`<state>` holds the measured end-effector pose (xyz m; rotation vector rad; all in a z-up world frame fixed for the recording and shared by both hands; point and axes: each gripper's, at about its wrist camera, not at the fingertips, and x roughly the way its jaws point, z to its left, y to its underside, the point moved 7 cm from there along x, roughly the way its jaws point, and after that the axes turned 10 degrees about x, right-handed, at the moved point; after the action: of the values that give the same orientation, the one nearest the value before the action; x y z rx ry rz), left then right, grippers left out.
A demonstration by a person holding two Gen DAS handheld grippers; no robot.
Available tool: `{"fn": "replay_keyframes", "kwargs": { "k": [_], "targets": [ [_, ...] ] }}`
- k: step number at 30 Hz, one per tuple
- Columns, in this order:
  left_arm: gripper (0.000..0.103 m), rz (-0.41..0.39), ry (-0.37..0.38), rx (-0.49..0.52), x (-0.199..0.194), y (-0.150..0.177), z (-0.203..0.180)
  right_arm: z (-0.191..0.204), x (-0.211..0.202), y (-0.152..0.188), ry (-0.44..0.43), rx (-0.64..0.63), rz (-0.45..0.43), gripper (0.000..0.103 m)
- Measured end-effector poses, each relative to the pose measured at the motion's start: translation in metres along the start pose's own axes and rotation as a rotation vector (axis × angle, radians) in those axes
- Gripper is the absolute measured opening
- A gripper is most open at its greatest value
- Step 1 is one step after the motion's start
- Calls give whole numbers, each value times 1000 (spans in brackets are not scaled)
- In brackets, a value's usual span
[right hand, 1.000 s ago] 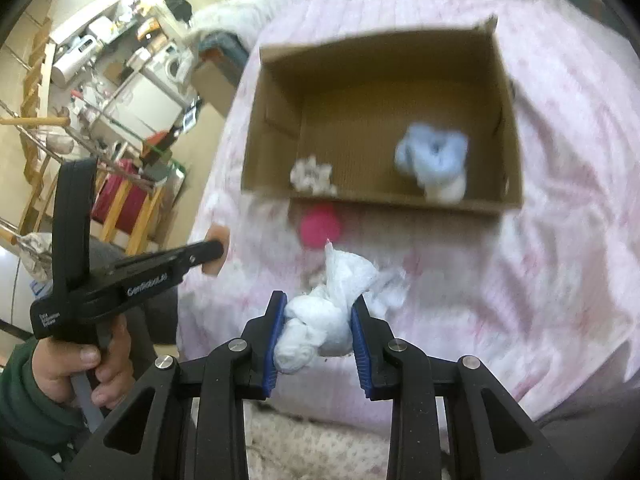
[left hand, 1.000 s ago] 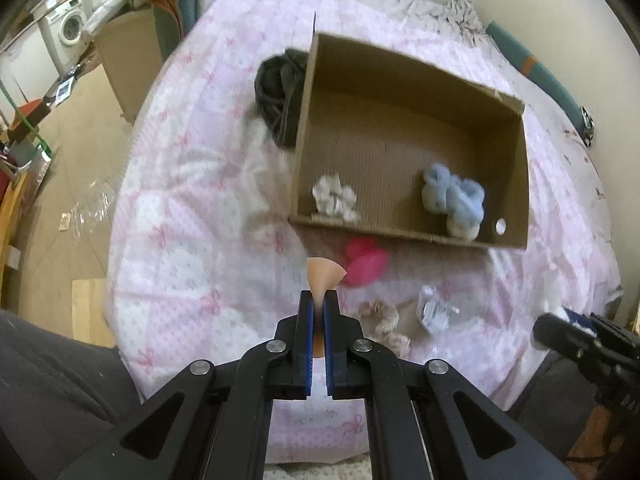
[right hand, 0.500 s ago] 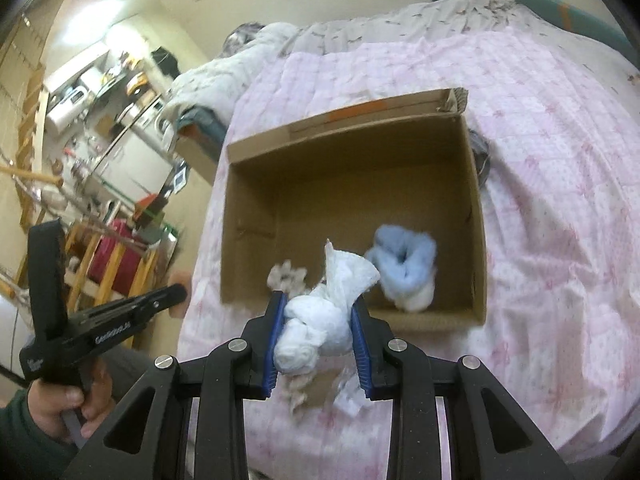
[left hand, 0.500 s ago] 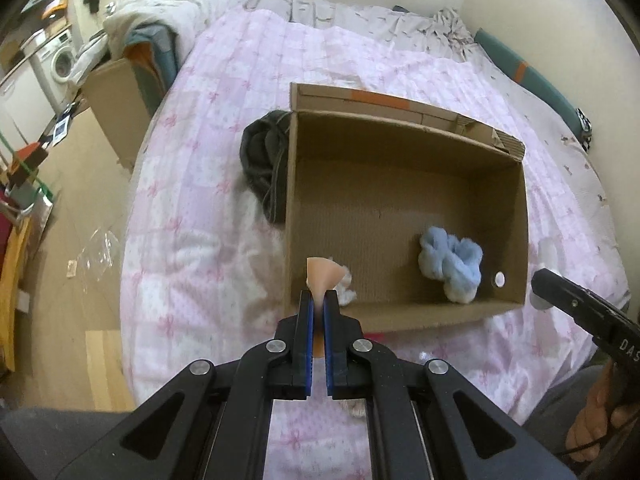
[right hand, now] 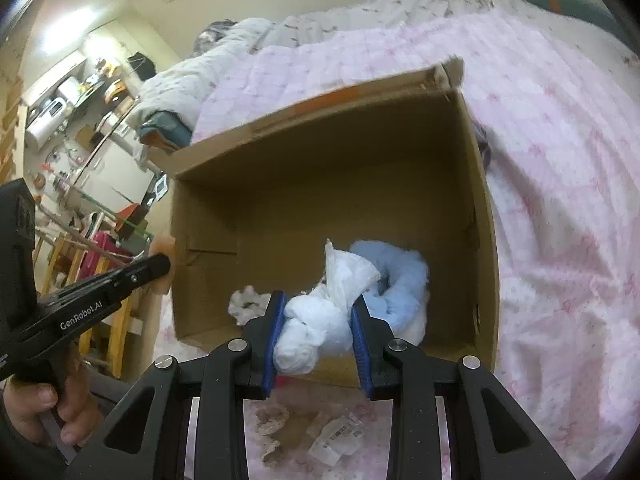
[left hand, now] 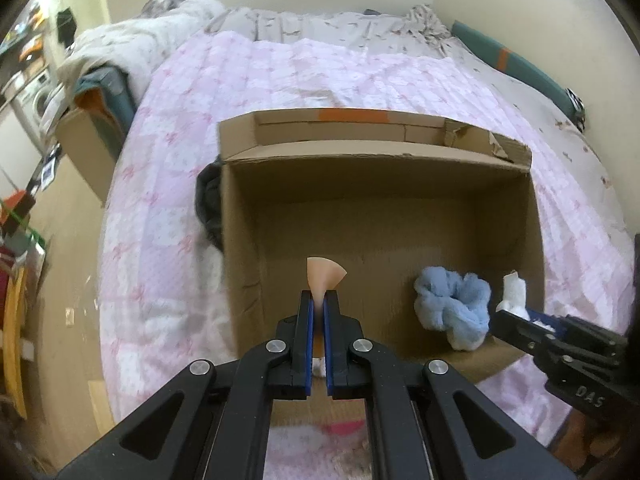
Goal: Organize soft objects
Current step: 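Carry the tan cylinder and white sock in both tools over the box, then open the left tool dropping the tan cylinder while the right tool drops the white sock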
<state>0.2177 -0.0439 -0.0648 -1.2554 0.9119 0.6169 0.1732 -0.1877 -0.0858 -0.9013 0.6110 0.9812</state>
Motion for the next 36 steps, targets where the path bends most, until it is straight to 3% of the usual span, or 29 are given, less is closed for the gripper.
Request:
{"fn": "replay_keyframes", "kwargs": {
  "k": [4,7,19,29,36],
  "targets": [
    [5,8,-23,17,19,4,-1,-5,6,-2,19,-3,-7,33],
    [5,22,13,-23,26,6,-1,-7,12,-2,42,-14,-2,33],
    [5,67,46,-50,35,13,-5,1,30,5,67,-56,42,33],
    [5,56,18,-37,35,14,-6,4,32,3,74,-53,43,33],
    [16,51,15,-31,33,14,-6,1,31,2,69,-49,39,33]
  ]
}}
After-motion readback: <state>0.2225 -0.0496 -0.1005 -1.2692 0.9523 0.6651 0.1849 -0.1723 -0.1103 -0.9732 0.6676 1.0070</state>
